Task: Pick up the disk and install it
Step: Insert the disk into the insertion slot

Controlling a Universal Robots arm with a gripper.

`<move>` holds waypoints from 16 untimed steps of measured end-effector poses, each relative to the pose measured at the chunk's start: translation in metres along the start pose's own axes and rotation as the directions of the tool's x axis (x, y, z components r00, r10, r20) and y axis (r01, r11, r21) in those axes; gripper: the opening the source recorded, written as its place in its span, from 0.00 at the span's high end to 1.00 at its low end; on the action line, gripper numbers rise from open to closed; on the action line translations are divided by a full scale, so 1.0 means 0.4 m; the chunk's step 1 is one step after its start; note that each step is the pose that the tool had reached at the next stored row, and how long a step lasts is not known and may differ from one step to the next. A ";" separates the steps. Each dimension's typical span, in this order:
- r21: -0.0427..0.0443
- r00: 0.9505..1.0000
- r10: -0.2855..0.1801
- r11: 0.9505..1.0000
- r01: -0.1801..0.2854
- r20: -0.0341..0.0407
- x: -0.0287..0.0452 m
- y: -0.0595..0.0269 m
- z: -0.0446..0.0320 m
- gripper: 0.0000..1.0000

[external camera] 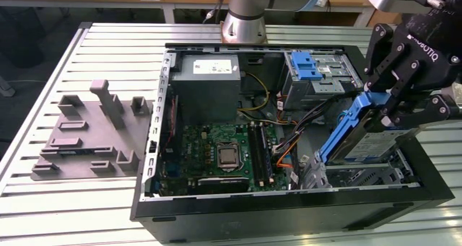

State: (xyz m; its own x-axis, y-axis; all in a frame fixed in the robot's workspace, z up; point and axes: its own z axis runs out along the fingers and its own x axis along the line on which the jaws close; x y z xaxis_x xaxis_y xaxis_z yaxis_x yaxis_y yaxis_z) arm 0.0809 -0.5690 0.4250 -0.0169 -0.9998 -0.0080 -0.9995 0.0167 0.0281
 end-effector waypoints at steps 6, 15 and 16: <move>0.000 1.000 0.000 1.000 0.000 0.000 0.000 0.000 0.010 0.64; 0.000 1.000 0.000 1.000 0.000 0.000 0.000 -0.001 0.034 0.64; 0.000 1.000 0.000 1.000 0.000 0.000 0.000 -0.001 0.037 0.64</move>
State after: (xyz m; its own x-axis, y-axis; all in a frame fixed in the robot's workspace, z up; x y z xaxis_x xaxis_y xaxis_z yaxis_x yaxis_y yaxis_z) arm 0.0808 -0.5691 0.4103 -0.0169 -0.9998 -0.0079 -0.9995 0.0167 0.0281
